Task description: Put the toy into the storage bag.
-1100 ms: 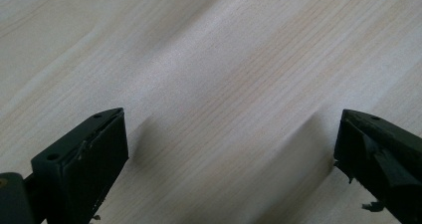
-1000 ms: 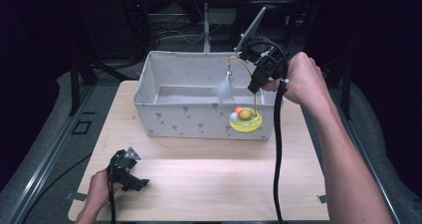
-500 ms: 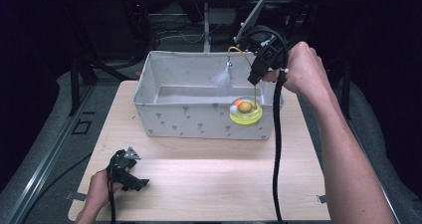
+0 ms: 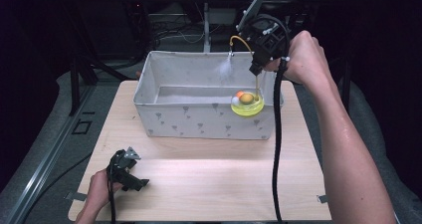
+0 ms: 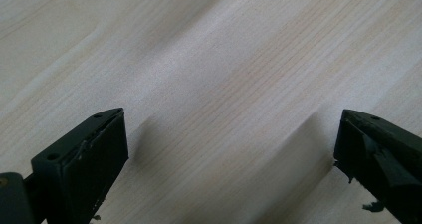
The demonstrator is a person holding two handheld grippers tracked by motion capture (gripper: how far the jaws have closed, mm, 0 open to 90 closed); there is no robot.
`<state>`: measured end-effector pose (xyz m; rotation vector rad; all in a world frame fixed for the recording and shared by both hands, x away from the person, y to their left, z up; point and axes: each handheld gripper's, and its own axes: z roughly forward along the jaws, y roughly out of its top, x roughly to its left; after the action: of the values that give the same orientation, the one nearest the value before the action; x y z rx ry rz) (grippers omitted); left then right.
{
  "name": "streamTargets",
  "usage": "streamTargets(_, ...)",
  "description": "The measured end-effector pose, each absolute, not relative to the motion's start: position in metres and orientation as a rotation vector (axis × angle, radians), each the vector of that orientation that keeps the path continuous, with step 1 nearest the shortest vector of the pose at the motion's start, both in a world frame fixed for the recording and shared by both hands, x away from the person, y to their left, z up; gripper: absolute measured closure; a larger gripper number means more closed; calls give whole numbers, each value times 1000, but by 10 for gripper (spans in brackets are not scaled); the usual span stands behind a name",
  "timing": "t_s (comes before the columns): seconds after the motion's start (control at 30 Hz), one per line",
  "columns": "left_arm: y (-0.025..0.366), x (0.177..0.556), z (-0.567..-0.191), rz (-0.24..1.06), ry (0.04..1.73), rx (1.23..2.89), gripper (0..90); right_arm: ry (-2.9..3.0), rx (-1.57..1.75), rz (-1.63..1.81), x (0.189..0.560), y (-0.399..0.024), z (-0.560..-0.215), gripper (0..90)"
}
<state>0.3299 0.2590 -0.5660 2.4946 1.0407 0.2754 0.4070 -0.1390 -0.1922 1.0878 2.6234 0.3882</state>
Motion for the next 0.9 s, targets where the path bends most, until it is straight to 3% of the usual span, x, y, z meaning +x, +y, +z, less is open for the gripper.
streamTargets(0.9,259,330,-566,274,1039,2494,6,2514,1172,379,438,-150,-184,879)
